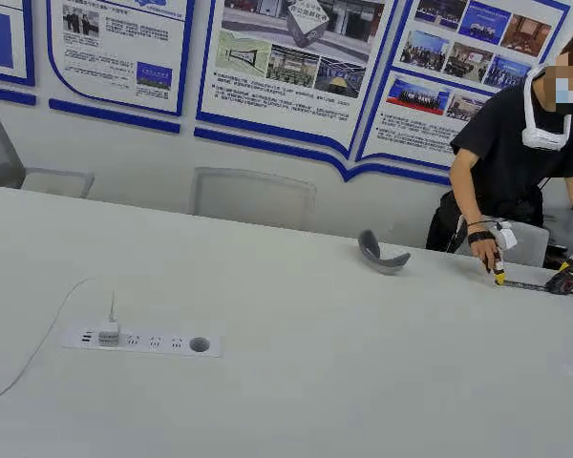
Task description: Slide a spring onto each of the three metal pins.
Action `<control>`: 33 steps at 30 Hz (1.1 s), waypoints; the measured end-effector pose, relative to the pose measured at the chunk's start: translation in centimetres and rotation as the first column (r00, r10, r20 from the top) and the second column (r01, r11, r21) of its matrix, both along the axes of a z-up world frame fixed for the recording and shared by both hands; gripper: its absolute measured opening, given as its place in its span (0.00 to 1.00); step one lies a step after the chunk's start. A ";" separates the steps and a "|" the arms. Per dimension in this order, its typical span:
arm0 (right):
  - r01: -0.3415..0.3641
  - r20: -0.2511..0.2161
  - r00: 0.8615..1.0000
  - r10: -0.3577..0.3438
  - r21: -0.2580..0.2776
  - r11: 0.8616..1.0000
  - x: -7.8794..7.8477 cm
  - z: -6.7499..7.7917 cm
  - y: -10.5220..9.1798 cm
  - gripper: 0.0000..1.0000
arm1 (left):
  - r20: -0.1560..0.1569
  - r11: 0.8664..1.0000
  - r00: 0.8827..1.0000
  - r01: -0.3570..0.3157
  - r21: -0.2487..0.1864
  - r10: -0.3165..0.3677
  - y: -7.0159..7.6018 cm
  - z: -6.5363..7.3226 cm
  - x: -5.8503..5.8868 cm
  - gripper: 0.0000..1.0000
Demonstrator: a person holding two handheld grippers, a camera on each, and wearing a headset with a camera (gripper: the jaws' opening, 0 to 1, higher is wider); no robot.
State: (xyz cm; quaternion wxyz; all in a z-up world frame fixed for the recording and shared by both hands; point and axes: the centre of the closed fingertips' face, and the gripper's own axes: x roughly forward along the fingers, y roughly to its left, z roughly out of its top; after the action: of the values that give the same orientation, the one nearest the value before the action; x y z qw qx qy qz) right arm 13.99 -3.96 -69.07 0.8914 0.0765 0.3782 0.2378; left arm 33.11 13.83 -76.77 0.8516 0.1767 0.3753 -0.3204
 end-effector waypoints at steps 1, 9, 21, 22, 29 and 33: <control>-0.001 -0.001 1.000 0.001 0.001 1.000 0.0 0.0 0.0 0.86 | 0.016 0.999 0.999 0.033 0.012 -0.033 0.0 0.1 0.0 0.10; 0.015 0.001 1.000 -0.015 -0.003 1.000 -0.1 0.2 -0.7 0.85 | -0.026 0.999 0.999 -0.028 -0.028 0.027 0.2 0.0 0.1 0.08; 0.043 0.013 0.999 -0.043 0.015 0.999 -0.1 0.5 -1.0 0.85 | -0.048 0.993 0.996 -0.077 -0.086 0.073 0.8 1.4 -0.5 0.07; 0.036 0.014 0.999 -0.036 0.012 0.999 -0.1 0.5 -0.9 0.86 | -0.050 0.990 0.995 -0.094 -0.104 0.089 0.9 1.7 -0.4 0.07; 0.025 0.014 1.000 -0.025 0.010 1.000 -0.1 0.4 -0.6 0.86 | -0.035 0.987 0.995 -0.099 -0.125 0.095 1.6 2.5 -0.6 0.07; 0.025 0.015 1.000 -0.025 0.008 1.000 -0.2 0.4 -0.8 0.86 | -0.034 0.984 0.994 -0.111 -0.137 0.108 1.9 2.8 -0.8 0.07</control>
State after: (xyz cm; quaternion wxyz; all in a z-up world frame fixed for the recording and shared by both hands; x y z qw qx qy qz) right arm 13.83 -4.71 -68.70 0.8967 0.0831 0.3697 0.2288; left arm 32.31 15.69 -73.93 0.8731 0.0921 0.3725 -0.3008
